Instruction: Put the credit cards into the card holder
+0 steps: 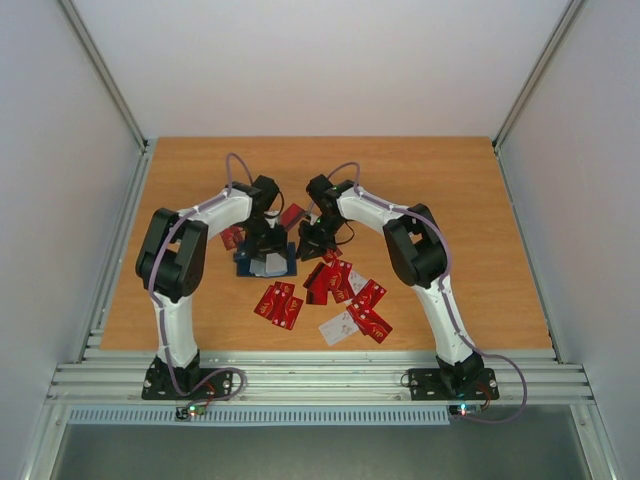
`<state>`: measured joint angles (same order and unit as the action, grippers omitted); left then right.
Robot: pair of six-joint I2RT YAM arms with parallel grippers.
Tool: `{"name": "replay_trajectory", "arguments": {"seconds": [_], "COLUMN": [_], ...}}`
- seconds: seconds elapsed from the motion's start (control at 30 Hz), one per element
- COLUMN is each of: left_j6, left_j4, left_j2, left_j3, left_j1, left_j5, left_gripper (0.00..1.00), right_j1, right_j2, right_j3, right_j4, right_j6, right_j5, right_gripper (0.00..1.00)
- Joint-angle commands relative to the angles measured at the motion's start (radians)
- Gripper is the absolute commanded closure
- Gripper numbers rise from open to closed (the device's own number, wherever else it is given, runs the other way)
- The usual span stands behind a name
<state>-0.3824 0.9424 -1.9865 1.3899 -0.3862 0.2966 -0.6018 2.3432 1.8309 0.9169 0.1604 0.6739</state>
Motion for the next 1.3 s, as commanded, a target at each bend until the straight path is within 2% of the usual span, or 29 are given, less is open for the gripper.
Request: {"name": "replay_trajectory", "arguments": {"seconds": [0.0,0.2,0.47,0.7,1.0,1.27], "left_j6": [-0.025,-0.024,-0.020,0.000,0.036,0.077], "left_j4": [-0.011,-0.009,-0.003,-0.003,-0.014,-0.014], "left_j2": [-0.022,0.022,0.142,0.219,0.205,0.176], "left_j3": [0.022,0.007,-0.008,-0.050,-0.069,-0.081], "left_j1": [-0.006,-0.006,-0.001,0.024,0.033,0.033], "left_j5": [0.047,0.068,0.096,0.087,0.065,-0.013], "left_gripper": [0.39,0.26,0.20,0.35,0.62,0.79], "right_j1": [-0.006,-0.002,0.009,0.024,0.024,0.023], "right_j2": [0.009,-0.022,-0.102,-0.189,-0.220,-0.194], "right_j3": [0.002,0.005,-0.046,-0.149,-0.212,-0.177], "right_j4": [-0.007,0.023,0.016,-0.089,-0.243,-0.239], "right_j6": [0.007,-0.018,-0.038,0.012,0.136,0.149], "right_j5": [0.012,-0.019,-0.019,0.047,0.152,0.150], "right_gripper": [0.83,0.83,0.80,0.74,0.69,0.65]}}
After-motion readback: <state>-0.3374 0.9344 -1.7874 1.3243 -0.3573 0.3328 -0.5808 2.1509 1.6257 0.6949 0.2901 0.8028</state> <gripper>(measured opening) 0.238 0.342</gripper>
